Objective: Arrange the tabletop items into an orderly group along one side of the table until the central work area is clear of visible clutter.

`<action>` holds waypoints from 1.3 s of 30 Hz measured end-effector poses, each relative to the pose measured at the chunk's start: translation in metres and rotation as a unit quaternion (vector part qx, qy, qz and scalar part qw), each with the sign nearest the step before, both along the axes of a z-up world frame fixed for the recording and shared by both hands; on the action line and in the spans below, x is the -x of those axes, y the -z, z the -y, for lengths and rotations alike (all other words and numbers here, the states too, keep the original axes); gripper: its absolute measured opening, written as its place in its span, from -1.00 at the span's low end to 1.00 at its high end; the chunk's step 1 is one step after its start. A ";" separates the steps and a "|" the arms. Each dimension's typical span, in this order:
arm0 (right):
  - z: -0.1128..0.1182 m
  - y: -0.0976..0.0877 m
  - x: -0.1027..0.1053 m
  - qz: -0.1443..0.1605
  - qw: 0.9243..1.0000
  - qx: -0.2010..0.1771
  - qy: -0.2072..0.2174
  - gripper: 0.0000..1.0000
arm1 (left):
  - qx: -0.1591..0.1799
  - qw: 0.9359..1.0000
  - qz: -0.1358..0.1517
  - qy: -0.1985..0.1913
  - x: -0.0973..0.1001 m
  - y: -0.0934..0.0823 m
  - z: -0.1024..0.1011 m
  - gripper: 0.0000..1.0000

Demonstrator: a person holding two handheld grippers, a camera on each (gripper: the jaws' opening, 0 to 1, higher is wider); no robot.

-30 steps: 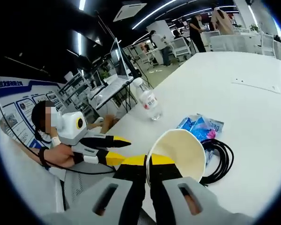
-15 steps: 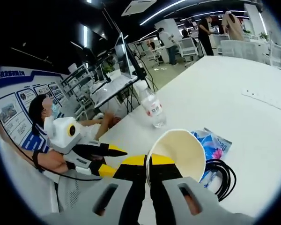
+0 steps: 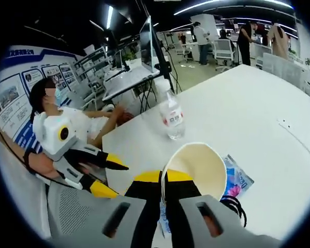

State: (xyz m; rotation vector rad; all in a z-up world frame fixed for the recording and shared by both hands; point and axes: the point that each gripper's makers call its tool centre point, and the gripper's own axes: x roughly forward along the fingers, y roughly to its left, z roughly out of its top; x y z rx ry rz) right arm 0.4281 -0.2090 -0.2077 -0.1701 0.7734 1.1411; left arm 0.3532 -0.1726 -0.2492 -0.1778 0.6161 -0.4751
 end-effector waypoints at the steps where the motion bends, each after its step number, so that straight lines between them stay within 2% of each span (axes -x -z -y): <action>1: -0.001 0.002 -0.002 0.005 1.000 0.008 -0.008 -1.00 | 0.000 1.000 0.000 0.000 0.000 0.000 0.000 -0.25; 11: -0.013 0.014 -0.015 0.046 0.995 0.065 -0.055 -1.00 | 0.002 1.000 0.007 -0.008 -0.002 -0.001 -0.002 -0.25; 19: -0.029 0.024 -0.021 0.045 0.993 0.077 -0.071 -1.00 | 0.010 1.000 0.006 -0.013 -0.003 -0.001 -0.003 -0.25; 25: -0.039 0.037 -0.032 0.052 0.990 0.095 -0.088 -1.00 | 0.009 1.000 0.007 -0.017 -0.004 -0.001 -0.005 -0.26; 31: -0.044 0.053 -0.035 0.059 0.983 0.126 -0.120 -1.00 | 0.005 1.000 0.007 -0.022 -0.004 -0.001 -0.008 -0.25; 39: -0.052 0.063 -0.046 0.064 0.981 0.136 -0.126 -1.00 | -0.003 1.000 0.005 -0.015 -0.003 0.001 -0.005 -0.23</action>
